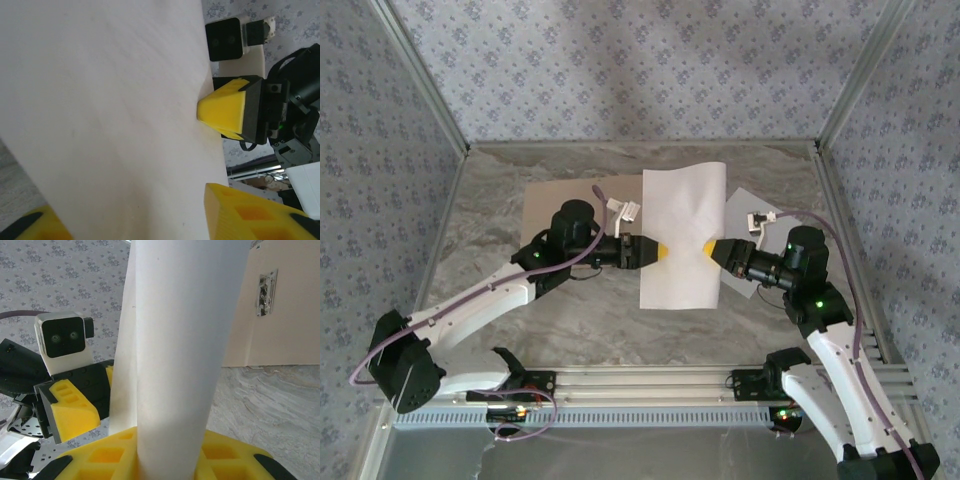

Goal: Put the files into the folder

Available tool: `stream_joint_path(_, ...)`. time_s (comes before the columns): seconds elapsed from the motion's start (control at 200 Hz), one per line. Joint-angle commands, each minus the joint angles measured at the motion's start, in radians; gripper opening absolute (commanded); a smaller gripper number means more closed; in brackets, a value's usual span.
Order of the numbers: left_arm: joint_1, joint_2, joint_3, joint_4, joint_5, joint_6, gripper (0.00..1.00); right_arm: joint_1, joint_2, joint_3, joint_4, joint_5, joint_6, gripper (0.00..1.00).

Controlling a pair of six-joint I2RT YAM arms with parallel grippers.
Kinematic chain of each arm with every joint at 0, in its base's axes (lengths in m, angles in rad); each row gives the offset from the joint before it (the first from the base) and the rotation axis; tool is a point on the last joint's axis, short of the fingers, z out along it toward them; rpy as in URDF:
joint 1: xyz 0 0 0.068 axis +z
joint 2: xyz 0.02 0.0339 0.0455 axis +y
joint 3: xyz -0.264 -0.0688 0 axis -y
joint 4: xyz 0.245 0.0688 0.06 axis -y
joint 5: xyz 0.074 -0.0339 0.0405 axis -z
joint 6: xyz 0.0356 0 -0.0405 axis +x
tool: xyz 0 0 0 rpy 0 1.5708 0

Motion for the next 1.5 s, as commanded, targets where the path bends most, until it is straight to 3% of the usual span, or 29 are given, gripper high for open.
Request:
stream_joint_path(0.0,0.007,-0.003,-0.003,0.083,0.039,-0.028,0.39,0.011,-0.012,-0.005,0.028,0.002,-0.008,0.27)
stream_joint_path(0.155,0.007,-0.002,0.005,0.072,0.034,-0.035,0.29,0.014,-0.018,-0.018,0.049,0.001,-0.007,0.29)
stream_joint_path(0.27,0.009,-0.001,0.03,0.01,0.023,-0.012,0.16,0.016,-0.03,-0.026,0.064,0.003,-0.005,0.33)
stream_joint_path(0.35,0.01,-0.012,0.045,-0.022,0.015,0.0,0.13,0.016,-0.038,-0.028,0.054,0.019,-0.001,0.42)
stream_joint_path(0.48,0.021,-0.019,0.106,-0.09,0.044,0.014,0.11,0.017,-0.038,-0.038,0.017,0.06,0.02,0.66)
stream_joint_path(0.58,0.021,-0.022,0.187,-0.207,0.048,0.051,0.09,0.016,-0.037,-0.053,0.026,0.056,0.049,0.79)
stream_joint_path(0.785,0.025,0.015,0.32,-0.391,0.026,0.086,0.09,0.016,-0.037,-0.165,0.251,0.014,0.244,1.0)
stream_joint_path(1.214,0.027,0.115,0.495,-0.408,0.102,0.03,0.02,0.011,0.019,-0.312,0.684,-0.021,0.617,1.0)
stream_joint_path(1.499,0.026,0.136,0.543,-0.358,0.138,-0.023,0.0,-0.012,0.018,-0.363,0.783,-0.023,0.75,1.0)
